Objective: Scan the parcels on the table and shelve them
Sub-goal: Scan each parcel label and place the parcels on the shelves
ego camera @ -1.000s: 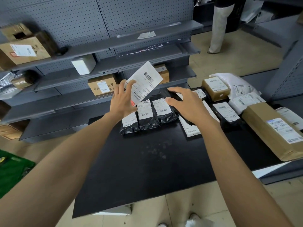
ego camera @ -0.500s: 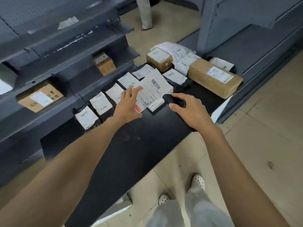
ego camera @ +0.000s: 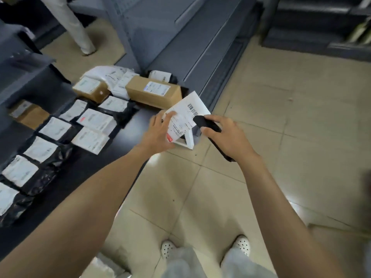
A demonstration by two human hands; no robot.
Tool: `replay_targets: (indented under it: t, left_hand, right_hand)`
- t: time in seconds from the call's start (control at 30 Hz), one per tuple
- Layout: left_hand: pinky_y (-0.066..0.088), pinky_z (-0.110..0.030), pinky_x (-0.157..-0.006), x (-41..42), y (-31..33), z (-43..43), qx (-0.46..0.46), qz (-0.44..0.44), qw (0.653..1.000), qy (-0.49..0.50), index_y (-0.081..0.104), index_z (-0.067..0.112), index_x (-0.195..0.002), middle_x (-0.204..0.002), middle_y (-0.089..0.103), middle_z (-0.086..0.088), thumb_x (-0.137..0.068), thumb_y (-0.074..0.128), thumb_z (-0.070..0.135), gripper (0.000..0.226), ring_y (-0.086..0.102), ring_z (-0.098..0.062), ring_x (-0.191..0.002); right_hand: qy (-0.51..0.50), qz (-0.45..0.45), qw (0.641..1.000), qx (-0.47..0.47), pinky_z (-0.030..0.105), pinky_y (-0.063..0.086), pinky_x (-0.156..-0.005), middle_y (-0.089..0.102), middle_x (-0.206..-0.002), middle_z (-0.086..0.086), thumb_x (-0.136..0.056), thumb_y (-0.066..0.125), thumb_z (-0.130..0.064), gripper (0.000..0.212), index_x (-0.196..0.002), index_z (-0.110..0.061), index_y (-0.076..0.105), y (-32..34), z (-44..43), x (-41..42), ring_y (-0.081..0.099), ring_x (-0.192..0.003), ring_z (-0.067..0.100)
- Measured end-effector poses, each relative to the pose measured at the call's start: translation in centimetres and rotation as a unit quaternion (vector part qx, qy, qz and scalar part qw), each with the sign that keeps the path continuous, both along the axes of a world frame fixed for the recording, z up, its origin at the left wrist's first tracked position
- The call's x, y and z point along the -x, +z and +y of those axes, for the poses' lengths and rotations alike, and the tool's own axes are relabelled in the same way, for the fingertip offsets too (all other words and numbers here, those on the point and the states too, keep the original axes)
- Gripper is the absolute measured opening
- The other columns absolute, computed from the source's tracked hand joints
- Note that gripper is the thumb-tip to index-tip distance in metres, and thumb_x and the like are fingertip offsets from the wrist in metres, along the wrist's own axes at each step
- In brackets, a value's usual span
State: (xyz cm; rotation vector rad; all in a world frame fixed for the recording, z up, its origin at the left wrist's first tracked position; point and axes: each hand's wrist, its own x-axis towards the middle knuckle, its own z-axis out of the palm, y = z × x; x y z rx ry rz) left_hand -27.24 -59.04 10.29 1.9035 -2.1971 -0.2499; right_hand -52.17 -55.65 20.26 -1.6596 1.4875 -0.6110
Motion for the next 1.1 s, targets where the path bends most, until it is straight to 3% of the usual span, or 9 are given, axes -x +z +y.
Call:
replay_targets:
  t: [0.1,0.3,0.43,0.67,0.87,1.1]
  left_hand:
    - [0.044,-0.046,-0.092,9.8,-0.5,-2.9,0.024,0.01,0.999,-0.022,0.026,0.028,-0.146,-0.141,0.035,-0.007,-0.058,0.084,0.038,0.105,0.036,-0.034,-0.125]
    - [0.05,-0.043,-0.078,25.1,1.7,-9.9,-0.011,0.037,0.995,-0.088,0.023,0.035,-0.144,-0.144,0.025,0.004,-0.058,0.08,0.023,0.103,0.026,-0.024,-0.129]
    - [0.049,-0.044,-0.083,31.7,3.2,-16.4,0.001,0.046,0.992,-0.121,0.021,0.036,-0.143,-0.144,0.026,0.002,-0.059,0.082,0.029,0.105,0.029,-0.025,-0.126]
    - [0.052,-0.047,-0.08,38.3,4.9,-30.3,0.03,0.06,0.987,-0.145,0.021,0.033,-0.144,-0.14,0.029,0.001,-0.06,0.081,0.03,0.104,0.032,-0.025,-0.121]
    - [0.052,-0.049,-0.081,43.0,7.8,-46.3,0.043,0.084,0.983,-0.158,0.02,0.033,-0.144,-0.141,0.028,0.003,-0.06,0.08,0.033,0.103,0.031,-0.024,-0.121]
    - [0.038,-0.039,-0.072,46.3,10.0,-62.6,0.058,0.104,0.982,-0.144,0.024,0.03,-0.145,-0.141,0.03,-0.001,-0.061,0.081,0.029,0.102,0.033,-0.027,-0.118]
  right_hand:
    - [-0.043,0.014,0.999,0.014,0.04,0.049,-0.095,0.069,-0.117,-0.001,-0.093,0.064,-0.032,0.032,-0.125,-0.029,0.066,0.2,-1.1,8.4,0.062,-0.105,0.023]
    - [-0.144,0.03,0.989,0.035,0.039,0.049,-0.095,0.069,-0.118,-0.007,-0.092,0.062,-0.036,0.034,-0.125,-0.037,0.064,0.8,-4.7,22.0,0.062,-0.107,0.022]
    - [-0.183,0.034,0.981,0.047,0.036,0.047,-0.089,0.066,-0.114,-0.008,-0.091,0.06,-0.041,0.037,-0.128,-0.041,0.061,1.8,-9.2,27.1,0.06,-0.104,0.023]
    - [-0.196,0.038,0.977,0.077,0.042,0.047,-0.098,0.068,-0.117,-0.006,-0.092,0.061,-0.039,0.037,-0.129,-0.038,0.062,3.5,-20.7,32.3,0.06,-0.108,0.023]
    - [-0.216,0.057,0.969,0.102,0.042,0.05,-0.093,0.067,-0.116,-0.004,-0.092,0.061,-0.041,0.039,-0.131,-0.038,0.06,6.6,-35.9,36.0,0.061,-0.105,0.026]
    - [-0.223,0.039,0.965,0.129,0.031,0.04,-0.09,0.064,-0.128,-0.008,-0.093,0.06,-0.043,0.042,-0.135,-0.037,0.058,8.0,-51.4,39.9,0.057,-0.117,0.02]
